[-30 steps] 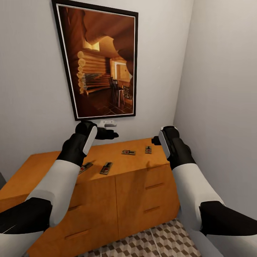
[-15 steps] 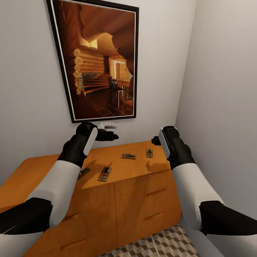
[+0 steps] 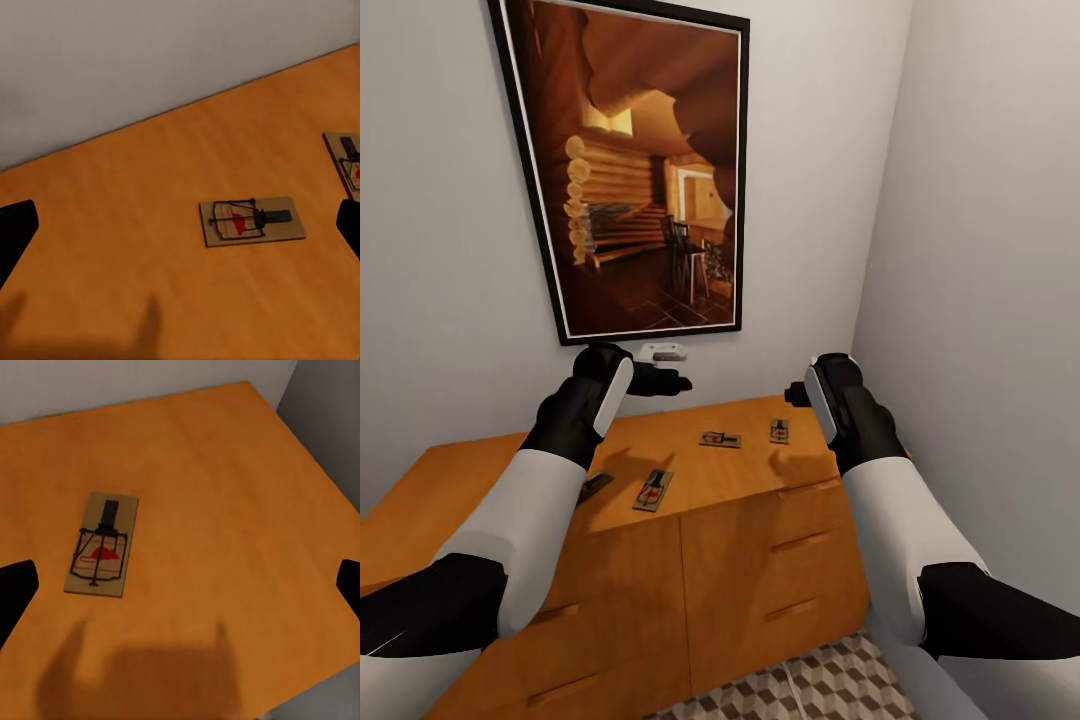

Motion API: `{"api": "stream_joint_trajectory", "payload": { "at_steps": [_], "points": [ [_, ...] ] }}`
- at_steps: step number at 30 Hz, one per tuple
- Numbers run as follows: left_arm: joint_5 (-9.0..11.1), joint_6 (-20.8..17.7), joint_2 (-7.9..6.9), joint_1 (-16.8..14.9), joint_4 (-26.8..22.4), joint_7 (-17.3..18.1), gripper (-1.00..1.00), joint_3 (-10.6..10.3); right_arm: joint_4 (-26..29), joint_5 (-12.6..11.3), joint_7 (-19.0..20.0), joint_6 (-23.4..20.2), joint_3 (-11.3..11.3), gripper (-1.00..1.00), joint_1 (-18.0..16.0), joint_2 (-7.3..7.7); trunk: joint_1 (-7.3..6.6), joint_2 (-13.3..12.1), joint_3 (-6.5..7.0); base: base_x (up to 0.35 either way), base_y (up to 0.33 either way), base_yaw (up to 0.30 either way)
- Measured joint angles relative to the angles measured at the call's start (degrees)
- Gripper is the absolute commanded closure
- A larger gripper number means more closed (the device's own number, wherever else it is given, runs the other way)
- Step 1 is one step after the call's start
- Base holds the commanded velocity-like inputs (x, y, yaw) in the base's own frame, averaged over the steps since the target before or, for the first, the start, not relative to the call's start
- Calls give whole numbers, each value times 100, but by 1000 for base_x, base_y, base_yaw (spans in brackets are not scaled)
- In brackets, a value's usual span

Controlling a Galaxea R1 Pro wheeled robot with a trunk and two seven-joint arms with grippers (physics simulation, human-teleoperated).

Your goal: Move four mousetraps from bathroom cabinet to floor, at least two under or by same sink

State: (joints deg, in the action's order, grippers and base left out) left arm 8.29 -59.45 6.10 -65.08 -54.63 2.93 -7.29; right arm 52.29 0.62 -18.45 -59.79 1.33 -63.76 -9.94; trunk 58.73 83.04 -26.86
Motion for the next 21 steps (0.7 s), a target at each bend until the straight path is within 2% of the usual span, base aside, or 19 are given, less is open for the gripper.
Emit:
{"api": "stream_joint_trajectory", "payload": {
  "at_steps": [9, 21],
  "points": [
    [4, -1, -2, 0, 28, 1, -100, 0, -6, -3, -2, 0, 5, -100, 0, 1, 0, 0, 0, 2, 30, 0],
    [6, -1, -1, 0, 119, -1, -100, 1, -12, -4, -2, -1, 16, -100, 0, 1, 0, 0, 0, 0, 186, 0]
  ]
}}
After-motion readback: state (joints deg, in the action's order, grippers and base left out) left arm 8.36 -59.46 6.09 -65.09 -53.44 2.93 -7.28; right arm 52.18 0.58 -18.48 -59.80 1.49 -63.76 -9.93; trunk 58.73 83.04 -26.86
